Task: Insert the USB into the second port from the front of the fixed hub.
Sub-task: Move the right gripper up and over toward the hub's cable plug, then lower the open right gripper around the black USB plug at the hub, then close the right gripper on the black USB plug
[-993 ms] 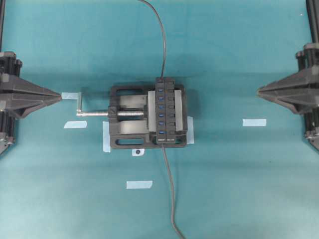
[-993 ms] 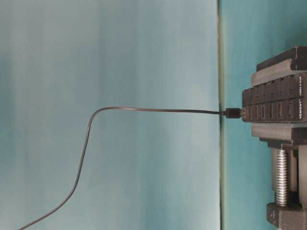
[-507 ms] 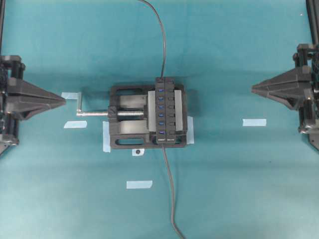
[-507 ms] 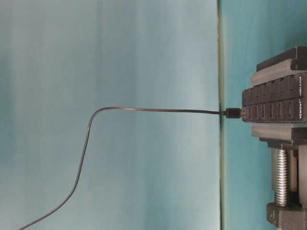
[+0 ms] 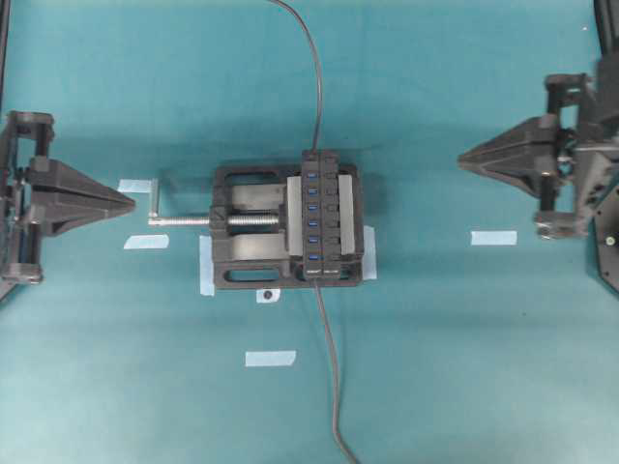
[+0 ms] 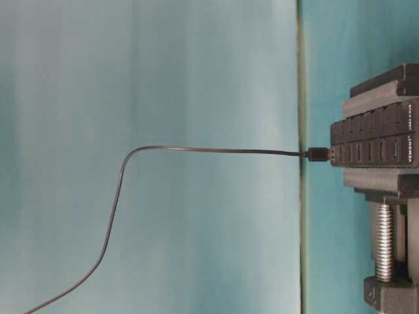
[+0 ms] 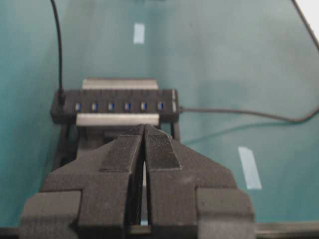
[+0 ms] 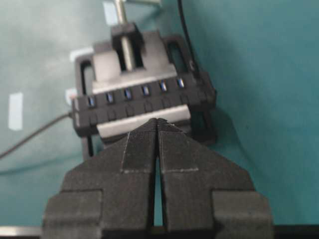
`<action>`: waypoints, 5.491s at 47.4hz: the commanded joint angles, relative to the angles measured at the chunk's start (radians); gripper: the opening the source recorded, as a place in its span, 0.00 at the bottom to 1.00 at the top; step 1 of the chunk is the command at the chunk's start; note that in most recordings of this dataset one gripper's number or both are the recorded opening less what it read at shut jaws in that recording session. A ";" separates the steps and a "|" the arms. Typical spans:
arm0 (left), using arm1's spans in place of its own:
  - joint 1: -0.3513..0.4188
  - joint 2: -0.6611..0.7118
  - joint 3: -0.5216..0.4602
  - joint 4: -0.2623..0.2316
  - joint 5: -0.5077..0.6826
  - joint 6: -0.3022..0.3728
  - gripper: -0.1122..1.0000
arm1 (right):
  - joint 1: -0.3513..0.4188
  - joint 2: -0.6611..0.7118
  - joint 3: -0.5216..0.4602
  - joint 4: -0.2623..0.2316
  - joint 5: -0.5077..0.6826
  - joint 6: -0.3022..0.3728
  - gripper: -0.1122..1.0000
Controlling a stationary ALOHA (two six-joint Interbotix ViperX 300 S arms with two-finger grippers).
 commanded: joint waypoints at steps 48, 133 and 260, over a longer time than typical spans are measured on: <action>0.002 0.184 -0.118 0.003 0.095 0.005 0.10 | -0.060 0.480 -0.331 -0.051 0.144 0.003 0.10; 0.000 0.187 -0.123 0.003 0.092 0.008 0.10 | -0.063 0.739 -0.492 -0.051 0.071 -0.084 0.31; 0.000 0.187 -0.120 0.002 0.087 0.006 0.10 | -0.054 0.815 -0.518 -0.044 -0.040 -0.072 0.17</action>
